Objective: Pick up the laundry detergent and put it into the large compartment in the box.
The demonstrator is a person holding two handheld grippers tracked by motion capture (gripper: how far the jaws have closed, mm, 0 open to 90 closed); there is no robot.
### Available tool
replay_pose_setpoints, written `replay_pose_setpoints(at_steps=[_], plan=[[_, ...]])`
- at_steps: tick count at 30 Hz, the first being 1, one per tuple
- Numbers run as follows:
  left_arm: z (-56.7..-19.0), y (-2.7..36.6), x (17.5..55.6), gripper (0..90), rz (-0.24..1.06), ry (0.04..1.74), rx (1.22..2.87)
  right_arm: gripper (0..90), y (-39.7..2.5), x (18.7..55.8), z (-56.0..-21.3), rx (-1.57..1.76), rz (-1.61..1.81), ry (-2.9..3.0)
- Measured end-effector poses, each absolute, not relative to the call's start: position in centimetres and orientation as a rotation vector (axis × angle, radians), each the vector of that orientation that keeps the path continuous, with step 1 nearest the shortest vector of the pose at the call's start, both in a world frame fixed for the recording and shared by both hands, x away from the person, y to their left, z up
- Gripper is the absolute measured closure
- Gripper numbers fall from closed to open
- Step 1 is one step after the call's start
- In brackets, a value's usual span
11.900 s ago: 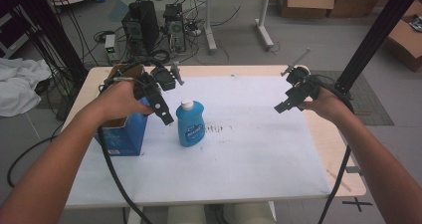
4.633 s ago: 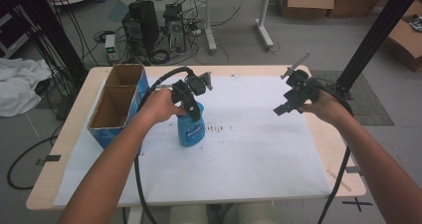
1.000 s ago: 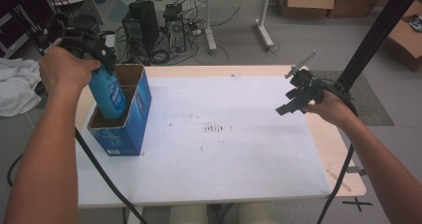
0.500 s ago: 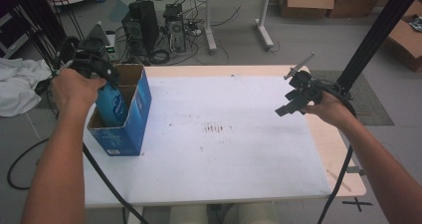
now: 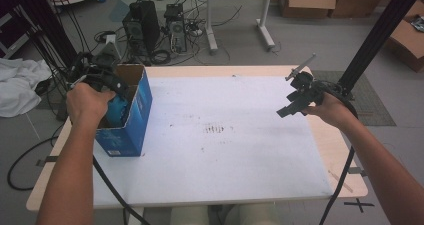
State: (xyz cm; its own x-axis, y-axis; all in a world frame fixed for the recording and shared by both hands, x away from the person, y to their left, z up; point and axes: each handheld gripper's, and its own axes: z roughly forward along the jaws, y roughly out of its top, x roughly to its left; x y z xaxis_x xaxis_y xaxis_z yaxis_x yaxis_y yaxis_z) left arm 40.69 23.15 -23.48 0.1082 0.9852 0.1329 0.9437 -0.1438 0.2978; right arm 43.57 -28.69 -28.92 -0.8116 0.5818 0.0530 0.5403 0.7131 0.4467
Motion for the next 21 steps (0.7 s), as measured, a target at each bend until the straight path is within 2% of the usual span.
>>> replay_pose_setpoints(at_steps=[21], plan=[[-27.2, 23.4, 41.0, 38.1, 0.422, 1.963, 2.269, 17.5, -29.0, 43.6, -29.6, 0.953, 0.681, 2.831]])
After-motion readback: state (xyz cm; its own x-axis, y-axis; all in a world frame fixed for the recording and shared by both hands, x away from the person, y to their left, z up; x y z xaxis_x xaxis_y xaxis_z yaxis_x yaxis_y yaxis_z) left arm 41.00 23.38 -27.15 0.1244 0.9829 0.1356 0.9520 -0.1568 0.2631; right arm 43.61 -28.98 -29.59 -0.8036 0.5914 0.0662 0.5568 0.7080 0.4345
